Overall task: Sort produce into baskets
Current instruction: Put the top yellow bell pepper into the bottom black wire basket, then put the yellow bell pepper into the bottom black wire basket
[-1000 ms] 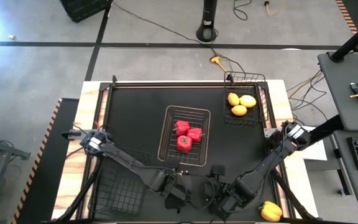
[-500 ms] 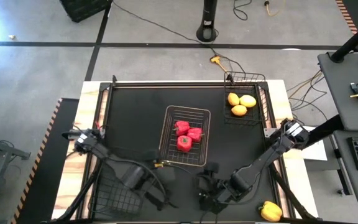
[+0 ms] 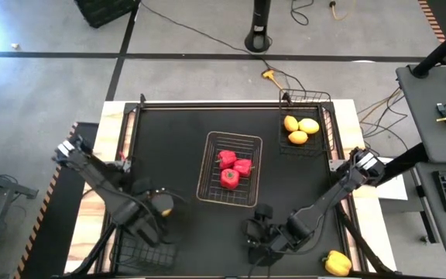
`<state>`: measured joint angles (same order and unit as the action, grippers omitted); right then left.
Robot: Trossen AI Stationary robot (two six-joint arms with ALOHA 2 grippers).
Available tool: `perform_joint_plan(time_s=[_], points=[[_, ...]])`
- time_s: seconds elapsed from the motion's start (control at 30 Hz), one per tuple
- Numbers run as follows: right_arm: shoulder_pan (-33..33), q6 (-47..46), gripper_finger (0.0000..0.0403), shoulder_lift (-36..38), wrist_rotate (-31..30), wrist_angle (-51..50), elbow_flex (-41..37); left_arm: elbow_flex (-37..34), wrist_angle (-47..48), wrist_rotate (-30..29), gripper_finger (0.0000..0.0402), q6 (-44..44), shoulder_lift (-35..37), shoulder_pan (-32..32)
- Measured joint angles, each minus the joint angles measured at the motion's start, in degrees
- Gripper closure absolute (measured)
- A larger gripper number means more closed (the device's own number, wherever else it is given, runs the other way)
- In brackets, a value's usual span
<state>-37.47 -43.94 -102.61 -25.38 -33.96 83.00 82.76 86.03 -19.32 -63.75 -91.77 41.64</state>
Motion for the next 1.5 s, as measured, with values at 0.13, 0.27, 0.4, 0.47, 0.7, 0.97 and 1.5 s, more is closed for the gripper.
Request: perform_joint_plan(time_s=[0.13, 0.27, 0.4, 0.47, 0.7, 0.97, 1.5], points=[[0.02, -2.02, 0.0021, 0.35, 0.82, -0.88, 0.00, -13.32, -13.77, 4.49, 0.0093, -2.43, 5.79, 0.47], [0.02, -10.21, 0.0021, 1.43, 3.78, -4.77, 0.00, -22.43, -24.25, 6.99, 0.0092, -3.20, 8.33, -0.30], [0.02, -15.82, 0.0021, 2.51, 5.95, -8.60, 0.00, -27.11, -26.75, 7.68, 0.0082, -4.34, 8.15, -0.53], [0.01, -16.04, 0.0021, 2.78, 6.06, -9.75, 0.00, -28.86, -27.84, 8.44, 0.0074, -4.35, 7.48, -0.49], [0.02, -17.63, 0.0021, 3.17, 7.56, -8.98, 0.00, -30.15, -29.77, 10.09, 0.0044, -4.50, 6.79, -0.66], [1.42, -27.54, 0.0021, 4.22, 23.43, -13.36, 0.00, -24.52, -19.48, 10.53, 0.0022, -1.82, 6.85, -0.58], [-14.04, -50.34, 0.0021, 4.98, 49.74, -34.75, -0.77, -6.80, -24.36, -14.35, 0.0020, 6.45, 6.86, -0.36]])
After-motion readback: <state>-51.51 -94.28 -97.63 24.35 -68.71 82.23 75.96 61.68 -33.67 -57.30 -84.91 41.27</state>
